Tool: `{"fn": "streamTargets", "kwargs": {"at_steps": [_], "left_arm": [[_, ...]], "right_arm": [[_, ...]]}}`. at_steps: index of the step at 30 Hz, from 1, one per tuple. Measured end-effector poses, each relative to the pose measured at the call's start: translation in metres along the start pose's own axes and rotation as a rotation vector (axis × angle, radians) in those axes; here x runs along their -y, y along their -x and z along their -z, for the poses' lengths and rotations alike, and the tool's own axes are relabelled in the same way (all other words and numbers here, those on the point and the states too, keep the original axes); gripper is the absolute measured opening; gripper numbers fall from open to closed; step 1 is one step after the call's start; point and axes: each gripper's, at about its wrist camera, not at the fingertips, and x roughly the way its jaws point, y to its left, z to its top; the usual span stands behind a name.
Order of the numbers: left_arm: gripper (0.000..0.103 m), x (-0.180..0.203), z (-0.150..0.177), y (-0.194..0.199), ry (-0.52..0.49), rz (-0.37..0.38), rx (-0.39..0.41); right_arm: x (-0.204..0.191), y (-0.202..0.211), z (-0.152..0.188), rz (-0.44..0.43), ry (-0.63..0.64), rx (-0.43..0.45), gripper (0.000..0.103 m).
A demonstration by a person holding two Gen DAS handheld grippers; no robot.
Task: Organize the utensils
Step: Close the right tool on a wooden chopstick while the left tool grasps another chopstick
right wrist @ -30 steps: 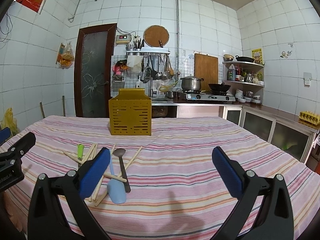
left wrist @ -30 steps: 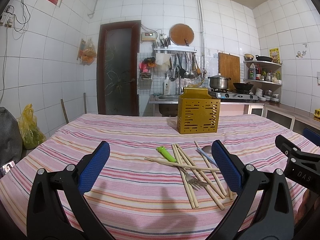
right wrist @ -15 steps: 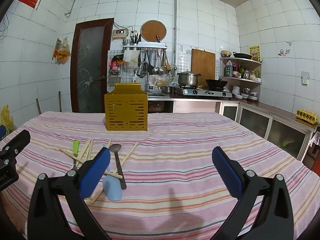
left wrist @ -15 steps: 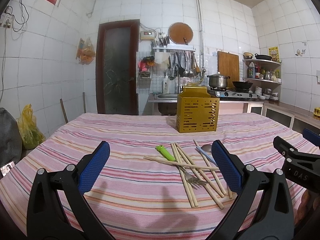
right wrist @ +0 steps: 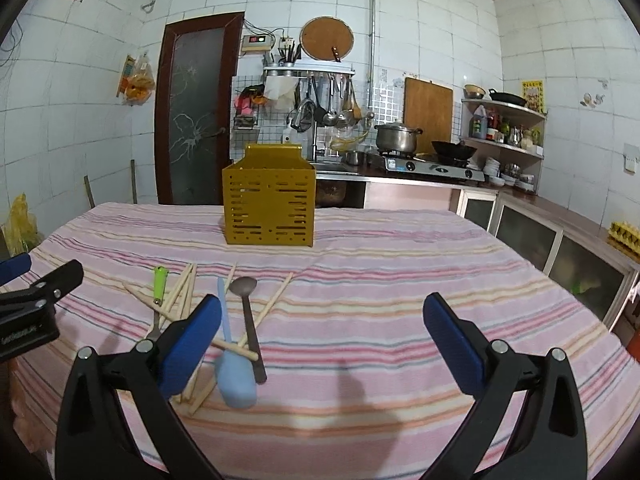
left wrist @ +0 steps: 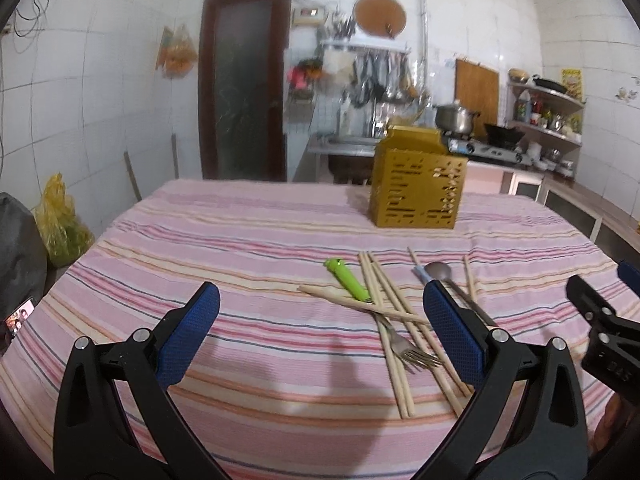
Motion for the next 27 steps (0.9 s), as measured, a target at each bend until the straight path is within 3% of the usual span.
{"fn": "streamTargets", "kwargs": {"at_steps": [4,11,13,17,22,27], "left_arm": [[0.098,0.001,-0.012,-0.019,-0.004,-0.01,-0.05],[0.097,0.01,-0.026,-0.054,-0.01,-0.041,-0.144],[0.093,0.014,-0.029,-0.07,-0.017,-0.049,-0.202],[0.087,0.014,-0.029,-0.096,0.028,-0.058,-0.304],[0.072,0.016,-0.021,-0.127,0.049,-0.081,-0.426],[0.071,0.012,-0.016,-0.14,0.082,-0.122,-0.474]], "right_arm": [[0.001,-0.01,-0.01,0.006,0.003,-0.011,0.098],[0.007,-0.06,-0.022,0.024,-0.022,-0.136,0.096],[0.008,-0.075,-0.023,0.015,-0.033,-0.176,0.09],[0.012,-0.101,-0.023,0.027,-0.034,-0.235,0.09],[0.008,-0.138,-0.025,0.004,-0.04,-0.313,0.09],[-0.006,-0.179,-0.022,0.007,-0.029,-0.427,0.08]]}}
